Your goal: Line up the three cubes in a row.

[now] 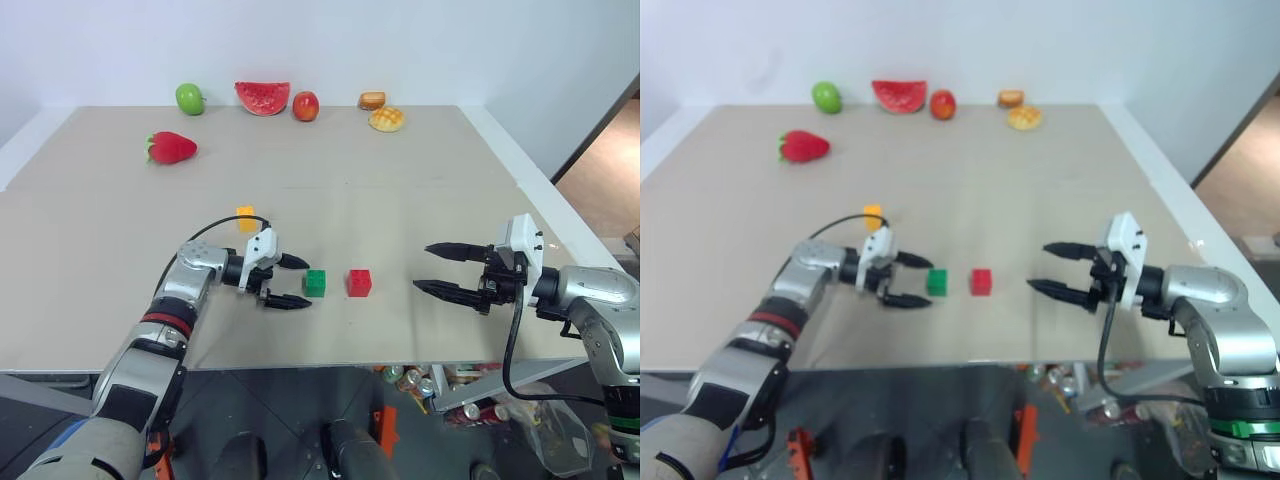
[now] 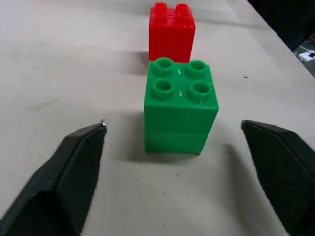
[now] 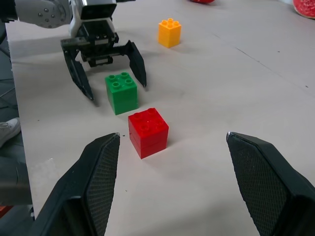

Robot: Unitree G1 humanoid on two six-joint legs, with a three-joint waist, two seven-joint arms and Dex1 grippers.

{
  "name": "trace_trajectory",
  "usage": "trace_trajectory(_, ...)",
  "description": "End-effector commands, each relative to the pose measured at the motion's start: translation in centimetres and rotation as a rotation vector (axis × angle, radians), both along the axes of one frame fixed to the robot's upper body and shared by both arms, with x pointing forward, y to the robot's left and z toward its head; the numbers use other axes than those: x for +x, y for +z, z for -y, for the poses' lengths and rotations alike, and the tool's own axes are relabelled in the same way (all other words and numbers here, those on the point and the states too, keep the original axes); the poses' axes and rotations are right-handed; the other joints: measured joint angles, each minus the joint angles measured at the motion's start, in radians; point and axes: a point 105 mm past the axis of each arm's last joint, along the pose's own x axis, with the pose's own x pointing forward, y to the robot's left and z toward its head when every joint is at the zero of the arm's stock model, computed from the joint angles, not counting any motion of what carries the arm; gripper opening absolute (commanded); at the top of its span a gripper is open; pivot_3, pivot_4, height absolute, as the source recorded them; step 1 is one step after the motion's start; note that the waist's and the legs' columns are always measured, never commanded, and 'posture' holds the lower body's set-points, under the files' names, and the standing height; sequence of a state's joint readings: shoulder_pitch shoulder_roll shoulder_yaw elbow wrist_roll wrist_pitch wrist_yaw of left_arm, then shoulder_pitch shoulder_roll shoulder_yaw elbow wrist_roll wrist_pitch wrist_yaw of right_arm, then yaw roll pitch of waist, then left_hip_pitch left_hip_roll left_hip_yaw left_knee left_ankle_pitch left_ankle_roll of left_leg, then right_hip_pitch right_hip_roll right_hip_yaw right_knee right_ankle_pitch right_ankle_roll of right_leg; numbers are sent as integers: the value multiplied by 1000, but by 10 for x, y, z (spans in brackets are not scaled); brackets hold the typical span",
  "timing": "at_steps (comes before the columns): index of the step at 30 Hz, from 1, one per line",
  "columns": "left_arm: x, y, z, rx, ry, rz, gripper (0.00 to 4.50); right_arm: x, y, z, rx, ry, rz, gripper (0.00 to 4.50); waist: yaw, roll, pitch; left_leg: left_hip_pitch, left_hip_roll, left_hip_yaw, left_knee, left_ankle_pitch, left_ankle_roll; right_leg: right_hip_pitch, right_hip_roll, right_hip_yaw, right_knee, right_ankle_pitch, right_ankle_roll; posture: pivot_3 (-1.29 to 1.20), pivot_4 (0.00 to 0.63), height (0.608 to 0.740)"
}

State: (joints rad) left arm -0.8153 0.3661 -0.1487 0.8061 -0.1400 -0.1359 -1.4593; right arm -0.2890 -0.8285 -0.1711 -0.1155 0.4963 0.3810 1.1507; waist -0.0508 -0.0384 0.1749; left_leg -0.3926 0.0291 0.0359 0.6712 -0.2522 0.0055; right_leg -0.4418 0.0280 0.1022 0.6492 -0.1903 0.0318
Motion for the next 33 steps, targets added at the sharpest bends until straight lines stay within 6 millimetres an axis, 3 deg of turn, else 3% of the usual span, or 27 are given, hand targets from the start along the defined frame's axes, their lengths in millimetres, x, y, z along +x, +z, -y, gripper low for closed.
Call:
trace_trajectory(1, -5, 14, -32, -2, 44, 26, 4477, 1, 14, -2, 12, 13, 55, 3590, -3, 0, 0, 0, 0, 0, 0, 0, 0, 0, 0, 0, 0, 0, 0, 0, 150, 740)
trace_trajectory(5, -18, 10, -75, 52, 148, 9, 4477, 7, 18, -3, 8, 5, 78, 3590, -5, 0, 0, 1, 2, 0, -1, 0, 0, 0, 1, -1, 1, -1, -1, 0, 150, 740)
trace_trajectory(8, -20, 14, -96, 36, 292, 33, 4477, 19, 26, -10, 28, -23, 130, 3590, 0, 0, 0, 1, 2, 0, -1, 0, 0, 0, 0, -1, 1, -1, -2, 0, 150, 740)
trace_trajectory(14, 6, 17, -121, -33, 697, 68, 4477, 32, 41, -36, 103, -7, 186, 3590, 9, 0, 0, 0, 2, -1, 1, 0, 0, 0, -3, -3, 1, -1, -1, 0, 150, 740)
trace_trajectory(21, 32, 16, -109, -68, 849, 113, 4477, 39, 40, -56, 108, 31, 203, 3590, 9, 0, 0, -1, 0, 0, 0, 0, 0, 0, -6, -3, 0, -1, 0, 0, 150, 740)
trace_trajectory(29, 62, 30, -76, -138, 915, 116, 4477, 36, 39, -55, 113, 36, 208, 3590, 8, 0, 0, -2, -2, 0, 1, 0, 0, 0, -6, -3, 0, 0, 1, 0, 150, 740)
trace_trajectory(33, 75, 30, -75, -135, 996, 106, 4477, 35, 38, -53, 115, 29, 205, 3590, 6, 0, 0, -2, -2, 0, 1, 0, 0, 0, -6, -3, 0, 0, 1, 0, 150, 740)
